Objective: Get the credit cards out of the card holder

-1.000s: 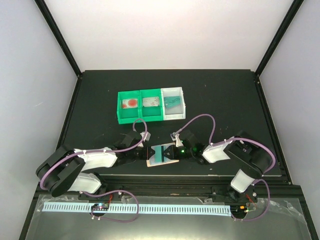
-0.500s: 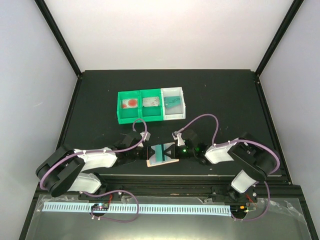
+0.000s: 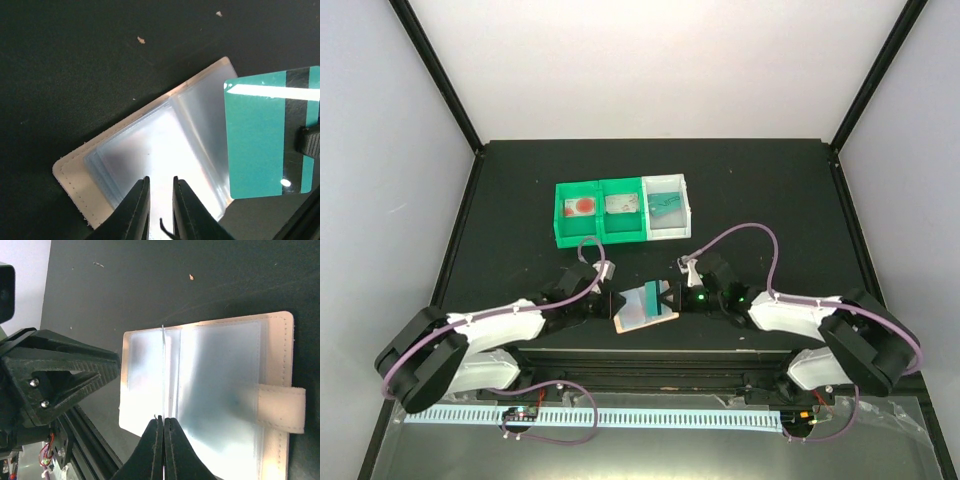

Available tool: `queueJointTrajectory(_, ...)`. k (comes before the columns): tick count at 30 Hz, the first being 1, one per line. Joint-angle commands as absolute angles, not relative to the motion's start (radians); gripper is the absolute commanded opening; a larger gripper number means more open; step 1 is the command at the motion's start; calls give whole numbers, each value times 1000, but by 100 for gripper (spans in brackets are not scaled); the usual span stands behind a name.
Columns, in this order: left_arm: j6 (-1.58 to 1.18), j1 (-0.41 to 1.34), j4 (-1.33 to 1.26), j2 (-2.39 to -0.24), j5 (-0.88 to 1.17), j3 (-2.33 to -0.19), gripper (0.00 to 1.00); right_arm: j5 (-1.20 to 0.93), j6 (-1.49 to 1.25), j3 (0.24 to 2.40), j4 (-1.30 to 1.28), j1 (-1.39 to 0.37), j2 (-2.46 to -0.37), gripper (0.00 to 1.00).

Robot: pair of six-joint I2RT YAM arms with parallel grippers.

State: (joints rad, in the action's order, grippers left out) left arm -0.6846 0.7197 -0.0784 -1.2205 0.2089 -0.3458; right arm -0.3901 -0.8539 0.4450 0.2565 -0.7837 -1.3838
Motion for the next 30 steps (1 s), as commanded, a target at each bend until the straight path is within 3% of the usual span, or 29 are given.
queueJointTrajectory(1,-637,723,-31,-1147,183,-399,19,-355,-823,480,141,-781,-1317,1)
queueJointTrajectory(11,-417,767,-46,-950,164,-417,23,-406,-944,533,59,-780,-1163,1)
queueJointTrajectory(21,-29,989,-165,-734,-2,-366,29,-404,-1100,574,43,-780,-1023,1)
queueJointTrajectory(30,275,1095,-209,-736,-107,-376,38,-430,-1161,588,46,-780,-978,1)
